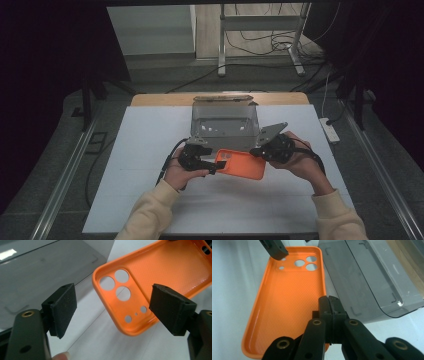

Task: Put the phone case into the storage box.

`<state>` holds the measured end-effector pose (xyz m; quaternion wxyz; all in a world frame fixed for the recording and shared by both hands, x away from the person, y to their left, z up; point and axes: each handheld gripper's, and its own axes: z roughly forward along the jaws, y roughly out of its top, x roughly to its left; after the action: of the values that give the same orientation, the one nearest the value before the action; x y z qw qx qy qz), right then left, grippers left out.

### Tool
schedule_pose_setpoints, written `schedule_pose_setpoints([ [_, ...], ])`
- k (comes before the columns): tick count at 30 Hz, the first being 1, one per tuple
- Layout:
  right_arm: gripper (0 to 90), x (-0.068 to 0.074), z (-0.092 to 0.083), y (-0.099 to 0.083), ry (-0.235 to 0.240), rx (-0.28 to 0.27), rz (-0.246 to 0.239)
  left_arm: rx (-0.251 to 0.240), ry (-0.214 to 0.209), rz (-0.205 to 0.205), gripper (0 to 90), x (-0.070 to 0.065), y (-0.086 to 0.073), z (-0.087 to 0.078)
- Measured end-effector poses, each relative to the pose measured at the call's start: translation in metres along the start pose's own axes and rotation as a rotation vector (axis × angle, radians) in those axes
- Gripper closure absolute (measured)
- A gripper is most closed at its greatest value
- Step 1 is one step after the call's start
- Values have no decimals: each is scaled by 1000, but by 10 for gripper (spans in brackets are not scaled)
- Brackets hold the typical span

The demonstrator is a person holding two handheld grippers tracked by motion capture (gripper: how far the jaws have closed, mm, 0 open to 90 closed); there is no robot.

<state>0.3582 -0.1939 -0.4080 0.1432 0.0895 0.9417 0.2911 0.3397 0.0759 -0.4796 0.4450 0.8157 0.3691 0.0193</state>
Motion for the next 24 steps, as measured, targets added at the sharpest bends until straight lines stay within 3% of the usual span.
schedule_pose_setpoints([
  [9, 892, 2, -1, 2, -4, -1, -11, 13, -108, -79, 246, 14, -2, 10],
  [12, 891, 2, -1, 1, 3, -7, -17, 14, -140, -81, 281, 17, -2, 11],
  [16, 892, 3, -2, 2, -1, -19, -22, 16, -183, -95, 365, 20, -3, 12],
  [18, 891, 3, -2, 2, 1, -21, -24, 20, -205, -94, 459, 21, -4, 12],
  [20, 891, 3, -2, 2, 2, -13, -27, 29, -184, -88, 484, 20, -3, 11],
  [23, 891, 3, -2, 1, 2, -7, -25, 31, -159, -105, 647, 21, -4, 8],
  [24, 891, 3, -2, 1, 3, -11, -24, 21, -163, -115, 662, 22, -4, 6],
])
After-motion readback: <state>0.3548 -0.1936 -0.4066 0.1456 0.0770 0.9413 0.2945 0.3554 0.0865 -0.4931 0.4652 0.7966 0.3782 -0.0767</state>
